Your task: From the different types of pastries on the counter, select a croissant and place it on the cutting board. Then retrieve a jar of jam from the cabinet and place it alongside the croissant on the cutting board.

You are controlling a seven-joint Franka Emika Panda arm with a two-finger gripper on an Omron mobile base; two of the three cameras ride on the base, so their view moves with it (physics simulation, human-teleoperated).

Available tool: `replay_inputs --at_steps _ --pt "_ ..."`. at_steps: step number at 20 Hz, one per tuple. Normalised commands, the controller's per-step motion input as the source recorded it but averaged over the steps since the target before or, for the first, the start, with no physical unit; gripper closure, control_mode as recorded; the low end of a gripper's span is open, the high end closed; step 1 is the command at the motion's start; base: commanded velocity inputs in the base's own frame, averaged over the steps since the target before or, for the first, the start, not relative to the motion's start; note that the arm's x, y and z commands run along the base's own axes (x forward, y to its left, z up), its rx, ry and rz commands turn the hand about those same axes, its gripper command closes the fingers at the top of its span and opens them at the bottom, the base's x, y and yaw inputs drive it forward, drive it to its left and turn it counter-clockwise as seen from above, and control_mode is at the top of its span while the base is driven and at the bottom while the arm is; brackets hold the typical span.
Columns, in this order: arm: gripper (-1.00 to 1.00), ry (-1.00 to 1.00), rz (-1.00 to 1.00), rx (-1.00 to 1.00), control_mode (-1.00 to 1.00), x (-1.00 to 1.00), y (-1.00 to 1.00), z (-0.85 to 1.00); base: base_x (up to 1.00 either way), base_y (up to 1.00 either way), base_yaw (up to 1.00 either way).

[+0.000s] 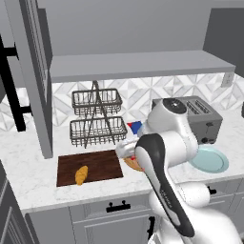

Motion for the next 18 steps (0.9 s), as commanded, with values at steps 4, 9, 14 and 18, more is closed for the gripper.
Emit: replay_inputs --at_steps 4,9,14,18 --pt "1.00 -0.15 -0.15 0.00 -1.00 0.72 0.35 -0.89 0.00 0.00 0.00" --pt "1.00 -0.01 -0.12 0.02 -1.00 0.71 0.09 -0.50 0.00 0.00 0.00" --pt "1.00 0.00 -0.08 0.05 -1.00 0.73 0.19 -0.42 0.00 0.00 0.00" --pt "1.00 0.03 -0.01 0.01 -1.00 0.41 0.46 -0.35 0.00 0.00 0.00"
